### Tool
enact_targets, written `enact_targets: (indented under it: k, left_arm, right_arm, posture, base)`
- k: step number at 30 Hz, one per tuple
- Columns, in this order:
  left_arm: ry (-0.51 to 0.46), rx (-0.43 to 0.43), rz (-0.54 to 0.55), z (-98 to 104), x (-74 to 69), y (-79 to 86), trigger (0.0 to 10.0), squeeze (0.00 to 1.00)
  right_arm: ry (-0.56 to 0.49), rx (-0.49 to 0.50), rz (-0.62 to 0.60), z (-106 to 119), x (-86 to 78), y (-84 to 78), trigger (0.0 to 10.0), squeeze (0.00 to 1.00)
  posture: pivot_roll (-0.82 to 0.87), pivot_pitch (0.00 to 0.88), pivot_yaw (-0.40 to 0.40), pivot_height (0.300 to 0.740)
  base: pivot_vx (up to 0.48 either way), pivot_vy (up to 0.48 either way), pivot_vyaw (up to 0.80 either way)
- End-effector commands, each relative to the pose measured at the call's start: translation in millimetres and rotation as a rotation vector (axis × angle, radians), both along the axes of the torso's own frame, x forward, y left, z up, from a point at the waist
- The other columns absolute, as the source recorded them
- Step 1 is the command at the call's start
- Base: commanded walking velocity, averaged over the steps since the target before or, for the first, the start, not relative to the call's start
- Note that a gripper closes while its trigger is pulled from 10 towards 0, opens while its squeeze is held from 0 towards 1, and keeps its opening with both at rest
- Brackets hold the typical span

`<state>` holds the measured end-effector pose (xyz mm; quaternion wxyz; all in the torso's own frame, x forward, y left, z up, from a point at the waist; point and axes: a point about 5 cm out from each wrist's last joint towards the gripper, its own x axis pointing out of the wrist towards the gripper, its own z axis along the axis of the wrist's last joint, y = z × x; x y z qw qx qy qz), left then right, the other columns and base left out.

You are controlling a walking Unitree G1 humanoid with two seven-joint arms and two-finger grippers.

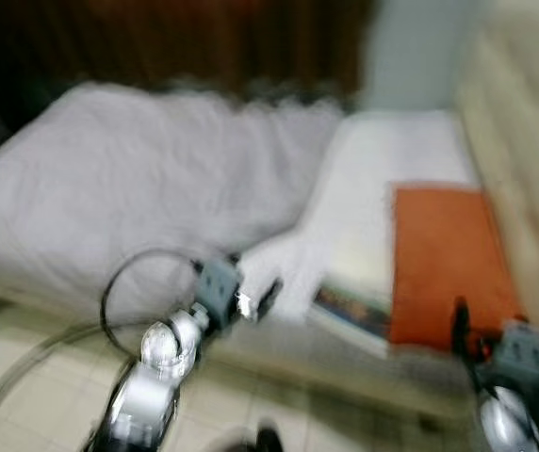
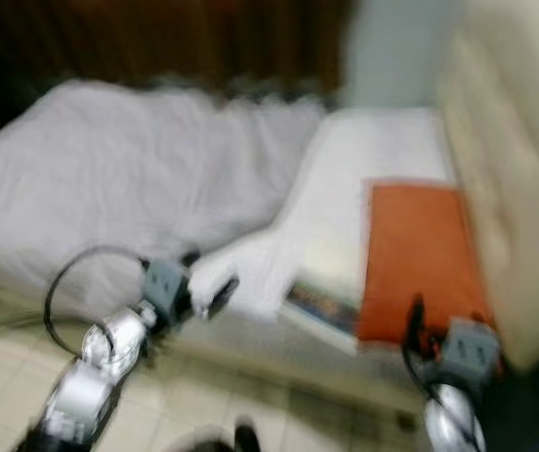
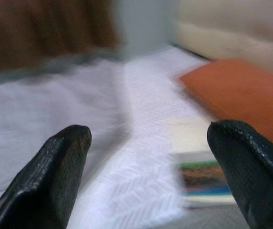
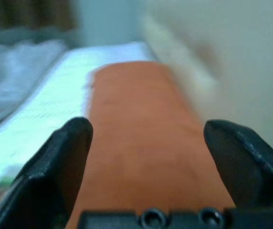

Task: Clean up the room

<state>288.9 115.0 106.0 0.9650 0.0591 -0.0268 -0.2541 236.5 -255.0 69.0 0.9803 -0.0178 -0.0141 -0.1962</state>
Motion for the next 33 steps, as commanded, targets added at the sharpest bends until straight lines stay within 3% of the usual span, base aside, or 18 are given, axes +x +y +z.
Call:
enact_targets:
  k: [1,7,10,13,17,20,23,28,33]
  left_arm:
    - [0.062,0.011,0.062,-15.2,2.4,7.3,10.0,0.0]
    - [-0.017,-0.013,0.096,-13.6,10.5,-0.7,10.0,0.0]
    - [-0.036,-0.025,0.09,-13.8,-1.0,5.4,10.0,0.0]
    - [-0.016,-0.055,0.084,-14.3,-3.4,6.3,10.0,0.0]
    - [0.018,-0.106,0.059,-15.9,0.3,1.4,10.0,0.0]
    - [0.045,-0.134,0.062,-22.2,4.7,-1.0,10.0,0.0]
    - [0.048,-0.139,0.055,-27.0,0.2,-8.0,10.0,0.0]
    - [0.07,-0.147,0.019,-32.4,-7.2,-16.2,10.0,0.0]
    - [0.082,-0.144,-0.015,-32.2,-2.4,-18.0,10.0,0.0]
  right_arm:
    - [-0.019,0.001,0.019,4.5,-2.7,8.9,10.0,0.0]
    - [-0.044,-0.065,0.066,5.3,-7.1,21.9,10.0,0.0]
    - [-0.018,-0.054,0.078,1.8,-24.2,21.9,10.0,0.0]
    - [0.014,-0.061,0.111,-2.1,-29.0,25.4,10.0,0.0]
    - [0.032,-0.077,0.197,-3.6,-20.1,37.2,10.0,0.0]
    - [0.025,-0.113,0.286,2.7,-3.4,45.0,10.0,0.0]
    - [0.041,-0.101,0.284,6.4,-0.7,35.1,10.0,0.0]
    - [0.08,-0.084,0.3,5.6,3.6,29.1,10.0,0.0]
    - [0.088,-0.083,0.314,4.0,7.9,31.6,10.0,0.0]
  posture:
    - [-0.18,0.0,0.129,0.74]
    - [-0.18,0.0,0.118,0.74]
    - [-0.18,0.0,0.104,0.74]
    - [-0.17,0.0,0.102,0.74]
    - [-0.17,0.0,0.093,0.74]
    - [-0.18,0.0,0.072,0.74]
    - [-0.19,0.0,-0.006,0.74]
    - [-0.18,0.003,-0.03,0.74]
    - [-0.18,0.022,-0.04,0.74]
  base:
    - [0.0,0.0,0.0]
    - [0.0,0.0,0.0]
    - [0.0,0.0,0.0]
    - [0.0,0.0,0.0]
    - [0.0,0.342,0.0]
    - [0.0,0.48,0.0]
    - [0.0,0.48,0.0]
    - [0.0,0.48,0.0]
    - [0.0,0.48,0.0]
